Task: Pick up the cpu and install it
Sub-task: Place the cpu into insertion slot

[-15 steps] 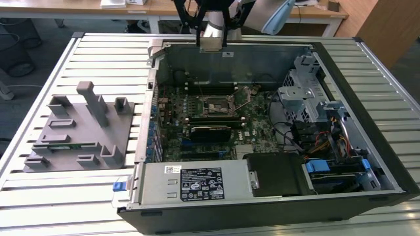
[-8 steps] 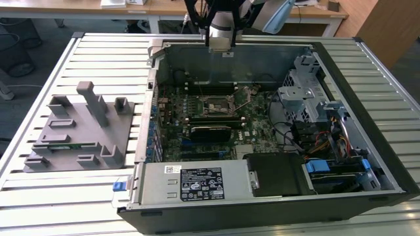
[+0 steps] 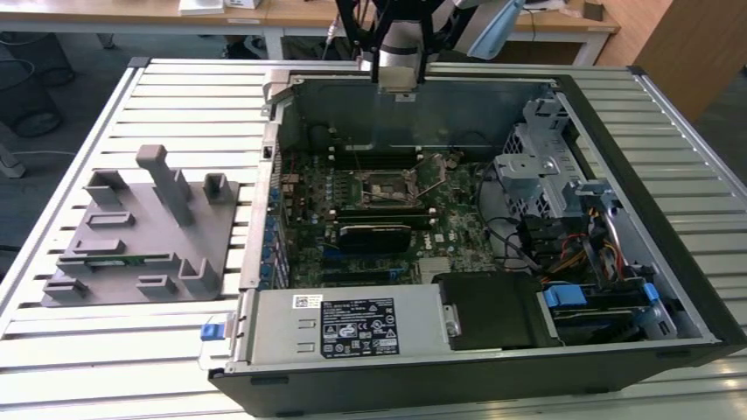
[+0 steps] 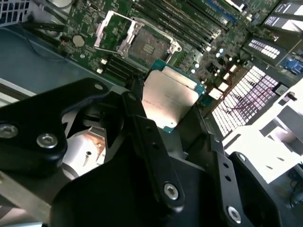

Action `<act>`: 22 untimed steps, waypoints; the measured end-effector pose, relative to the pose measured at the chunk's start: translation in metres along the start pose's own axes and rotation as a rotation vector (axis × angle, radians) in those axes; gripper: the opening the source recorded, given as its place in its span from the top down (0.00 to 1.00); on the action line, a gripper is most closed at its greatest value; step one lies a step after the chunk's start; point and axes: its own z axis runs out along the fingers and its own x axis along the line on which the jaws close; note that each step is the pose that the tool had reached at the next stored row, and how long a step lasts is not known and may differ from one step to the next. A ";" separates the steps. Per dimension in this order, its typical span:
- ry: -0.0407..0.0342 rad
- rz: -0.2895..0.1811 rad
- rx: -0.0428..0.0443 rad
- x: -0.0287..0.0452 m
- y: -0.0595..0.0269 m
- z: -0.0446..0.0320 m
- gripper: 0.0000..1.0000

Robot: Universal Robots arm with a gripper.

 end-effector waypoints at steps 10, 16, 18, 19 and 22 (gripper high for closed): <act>-0.0011 0.034 0.0014 -0.0004 0.0000 0.0005 0.46; -0.0028 0.081 0.0012 -0.0004 -0.0001 0.0014 0.46; -0.0040 0.115 0.0010 -0.0004 -0.0001 0.0018 0.46; -0.0047 0.133 0.0008 -0.0004 -0.0001 0.0021 0.46; -0.0064 0.184 0.0004 -0.0004 -0.0001 0.0028 0.46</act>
